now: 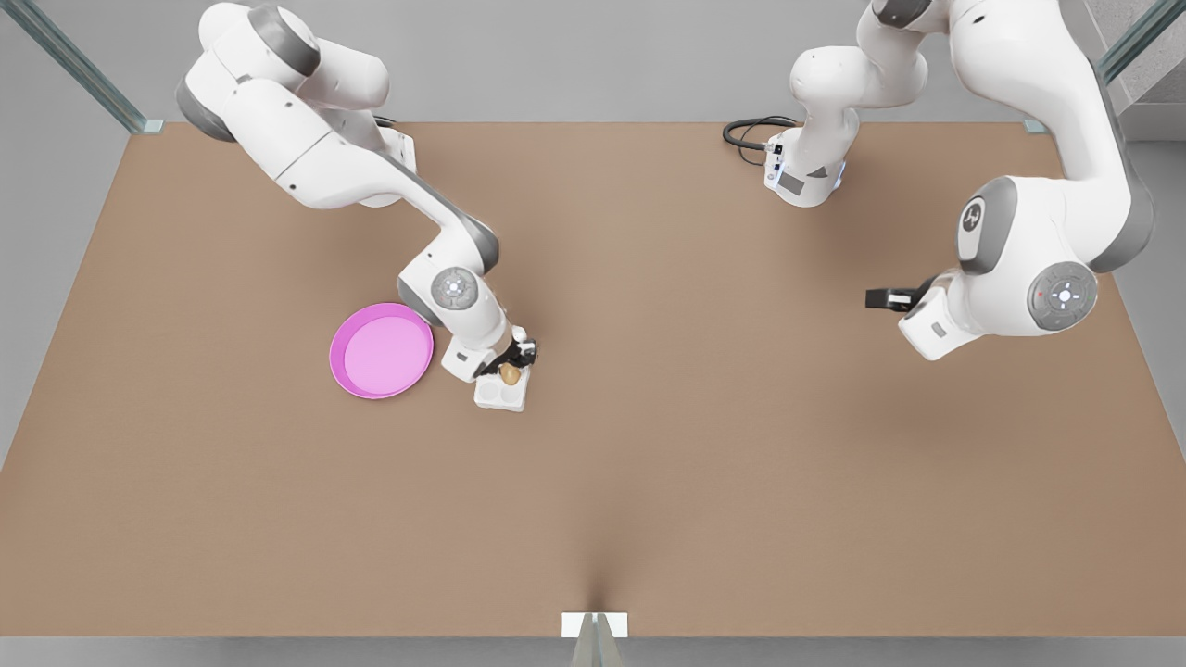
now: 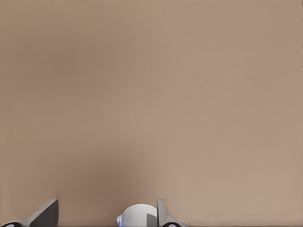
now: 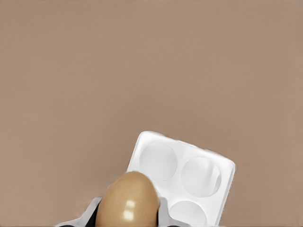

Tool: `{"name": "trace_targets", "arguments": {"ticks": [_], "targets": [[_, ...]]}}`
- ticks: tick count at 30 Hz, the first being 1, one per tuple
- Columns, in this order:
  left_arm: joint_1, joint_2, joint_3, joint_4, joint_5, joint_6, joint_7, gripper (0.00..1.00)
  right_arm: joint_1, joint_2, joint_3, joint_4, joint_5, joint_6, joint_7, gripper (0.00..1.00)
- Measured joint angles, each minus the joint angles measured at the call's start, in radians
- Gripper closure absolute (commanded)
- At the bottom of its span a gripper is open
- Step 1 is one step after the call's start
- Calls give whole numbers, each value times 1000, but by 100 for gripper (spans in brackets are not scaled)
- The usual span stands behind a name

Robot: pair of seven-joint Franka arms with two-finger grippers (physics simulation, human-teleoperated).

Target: Pack egg into the box and close the box lid

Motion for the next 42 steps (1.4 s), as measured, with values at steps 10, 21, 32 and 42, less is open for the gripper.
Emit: {"name": "trace_targets", "arguments": {"ticks": [10,21,32,42], "targets": [[1,-12,-5,2,0,-10,-11,0,20,20,-18,28,-54,-21,13,0],[-9,-13,-200,47,11,-10,-22,0,-127,-303,-352,-21,274,-177,-479,0],[-412,365,-559,184,-25,400,-725,76,112,-444,-774,591,535,-1049,-594,0],[-552,542,-499,201,41,781,-724,77,104,-488,-766,429,536,-801,-583,0]]}}
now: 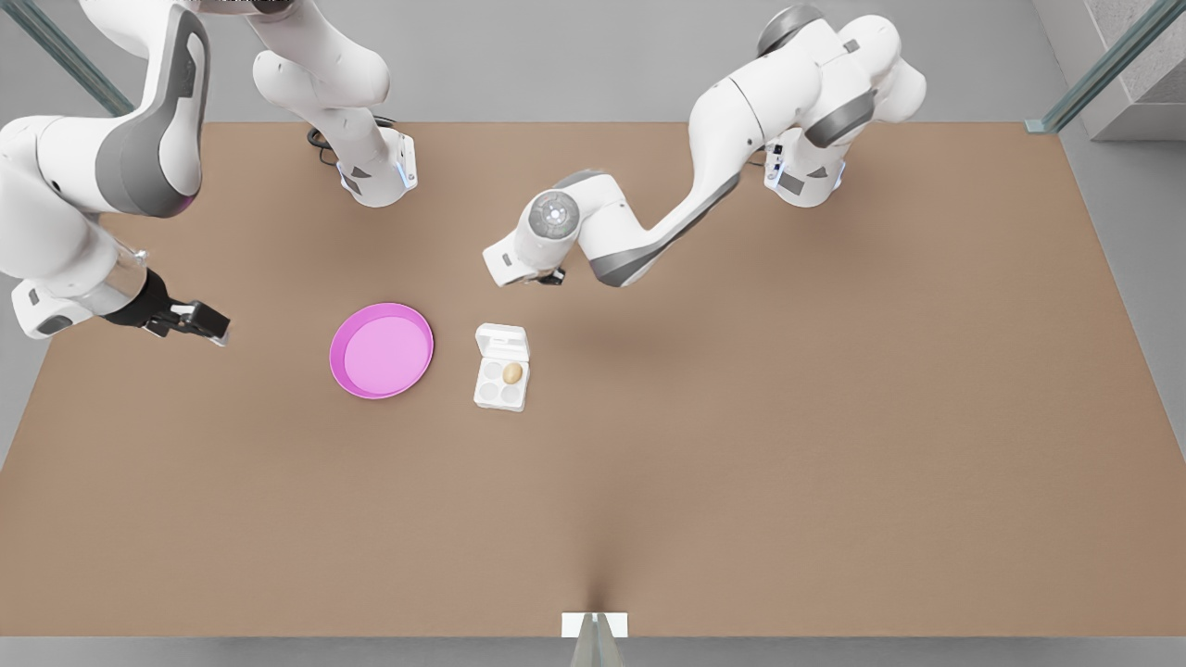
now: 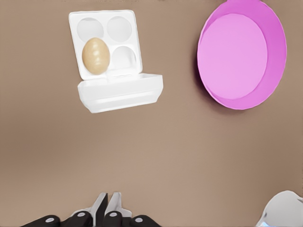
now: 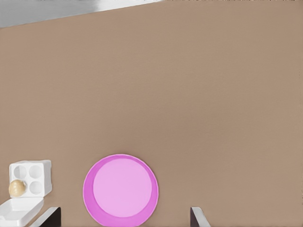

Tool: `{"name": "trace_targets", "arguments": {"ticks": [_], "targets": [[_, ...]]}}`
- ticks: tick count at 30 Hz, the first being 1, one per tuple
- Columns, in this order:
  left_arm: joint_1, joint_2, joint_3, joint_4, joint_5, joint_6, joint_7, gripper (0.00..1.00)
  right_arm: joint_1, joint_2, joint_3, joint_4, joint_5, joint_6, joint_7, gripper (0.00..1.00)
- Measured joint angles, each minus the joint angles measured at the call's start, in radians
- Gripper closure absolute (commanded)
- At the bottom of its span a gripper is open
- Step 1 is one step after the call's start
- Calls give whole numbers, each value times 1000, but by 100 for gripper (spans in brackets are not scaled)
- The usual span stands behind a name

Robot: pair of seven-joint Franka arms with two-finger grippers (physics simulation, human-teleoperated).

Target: Pack egg into the box and close the box lid

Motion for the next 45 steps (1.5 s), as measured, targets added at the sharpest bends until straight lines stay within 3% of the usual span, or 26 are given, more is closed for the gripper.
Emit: {"name": "trace_targets", "arguments": {"ticks": [7,13,21,45], "targets": [[-44,115,33,18,33,193,-1,77,33,-2,2,2,-9,0,7,0],[-68,192,54,78,51,240,9,77,29,3,1,2,-8,2,4,0],[-83,217,55,92,61,349,11,75,30,4,1,5,-4,0,3,0],[-86,256,99,206,61,330,20,73,31,15,2,4,-2,1,4,0]]}}
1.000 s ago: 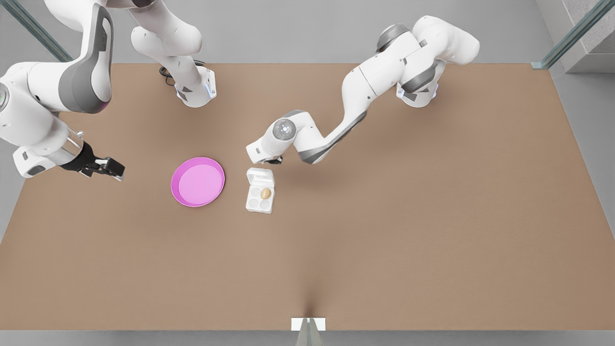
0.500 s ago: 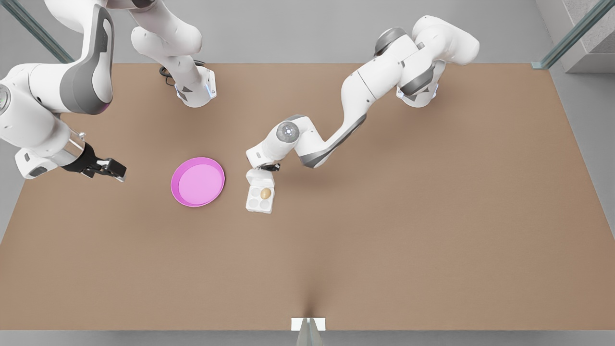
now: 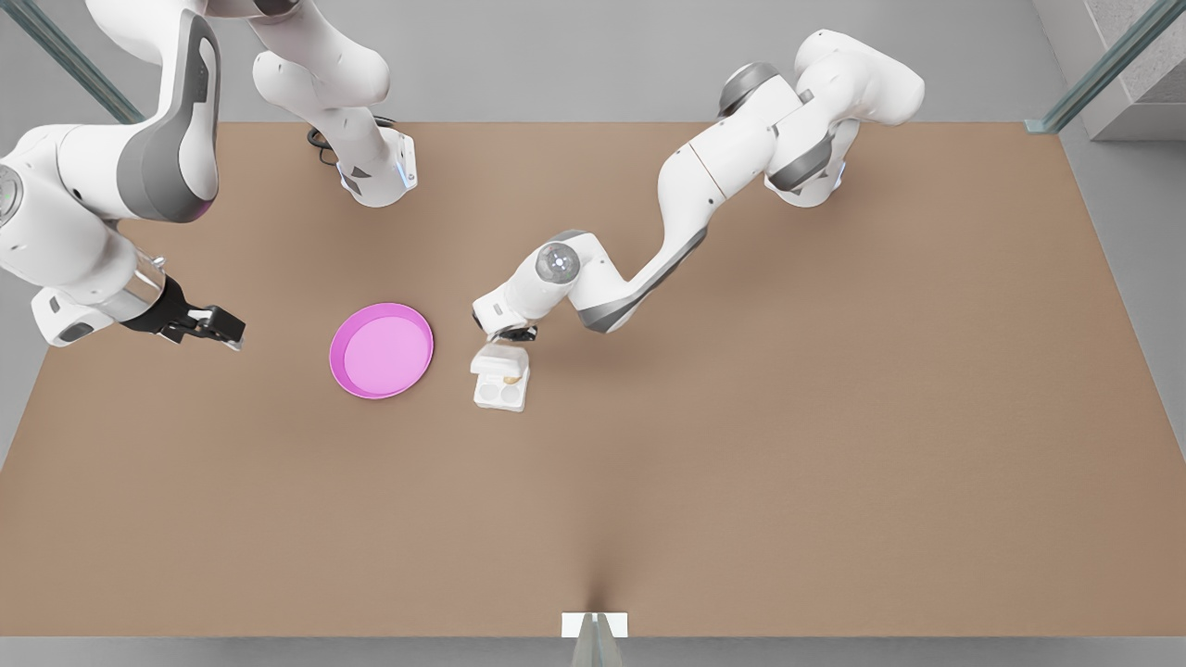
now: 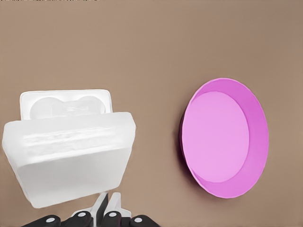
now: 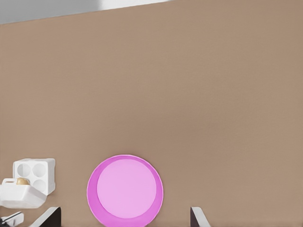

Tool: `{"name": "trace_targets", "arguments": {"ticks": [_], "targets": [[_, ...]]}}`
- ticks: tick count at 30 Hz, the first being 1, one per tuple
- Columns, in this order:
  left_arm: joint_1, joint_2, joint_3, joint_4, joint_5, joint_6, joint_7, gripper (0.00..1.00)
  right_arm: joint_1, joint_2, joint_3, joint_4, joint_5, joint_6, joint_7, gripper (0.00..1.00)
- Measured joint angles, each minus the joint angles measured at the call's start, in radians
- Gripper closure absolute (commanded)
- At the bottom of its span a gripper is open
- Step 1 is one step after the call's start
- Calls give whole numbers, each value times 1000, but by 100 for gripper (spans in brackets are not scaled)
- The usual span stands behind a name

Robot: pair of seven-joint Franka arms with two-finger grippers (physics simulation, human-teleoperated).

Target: Pack egg into the box and close the box lid

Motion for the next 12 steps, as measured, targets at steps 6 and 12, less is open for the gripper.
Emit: {"name": "trace_targets", "arguments": {"ticks": [6,12], "targets": [[533,-447,218,-2,-25,-1077,465,0,0,1,0,0,0,0,0,0],[563,-734,342,-250,-26,-967,475,0,0,1,0,0,0,-2,-1,0]]}}
